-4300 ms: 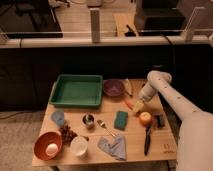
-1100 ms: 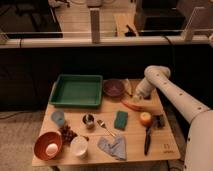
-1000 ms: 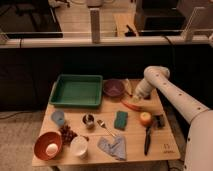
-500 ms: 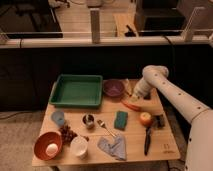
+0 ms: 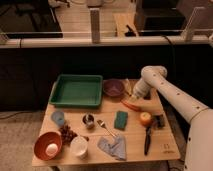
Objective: Place pepper in plastic cup
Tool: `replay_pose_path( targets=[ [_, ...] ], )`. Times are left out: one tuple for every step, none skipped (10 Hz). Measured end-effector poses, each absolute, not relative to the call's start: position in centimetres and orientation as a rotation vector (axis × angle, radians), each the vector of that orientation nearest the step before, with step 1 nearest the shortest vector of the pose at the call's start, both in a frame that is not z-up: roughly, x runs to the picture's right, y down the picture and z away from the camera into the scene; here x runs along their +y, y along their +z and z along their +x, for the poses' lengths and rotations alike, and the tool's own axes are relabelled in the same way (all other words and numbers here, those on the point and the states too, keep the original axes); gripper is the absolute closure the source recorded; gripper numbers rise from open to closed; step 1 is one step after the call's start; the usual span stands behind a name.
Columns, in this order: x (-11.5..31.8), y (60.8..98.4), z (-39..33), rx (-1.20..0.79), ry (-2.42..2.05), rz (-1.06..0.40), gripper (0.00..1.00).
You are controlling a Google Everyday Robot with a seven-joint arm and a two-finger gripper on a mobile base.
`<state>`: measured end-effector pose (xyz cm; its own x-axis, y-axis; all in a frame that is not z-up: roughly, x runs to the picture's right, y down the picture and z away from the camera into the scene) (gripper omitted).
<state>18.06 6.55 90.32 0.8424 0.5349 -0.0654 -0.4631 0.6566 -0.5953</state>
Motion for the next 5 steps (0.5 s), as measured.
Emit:
replay_pose_path(
  targets=[
    [6.75, 90.55, 17.87, -0.114, 0.554, -0.642, 0.5],
    [7.01, 90.77, 17.76, -0.106, 0.54, -0.643, 0.39],
    [7.16, 90.88, 17.86, -0.095, 0.529, -0.641, 0.28],
    [7.23, 90.91, 17.91, -0.088, 0.524, -0.641, 0.22],
    [7.31, 90.9, 17.87, -0.085, 0.518, -0.641, 0.2]
  ],
)
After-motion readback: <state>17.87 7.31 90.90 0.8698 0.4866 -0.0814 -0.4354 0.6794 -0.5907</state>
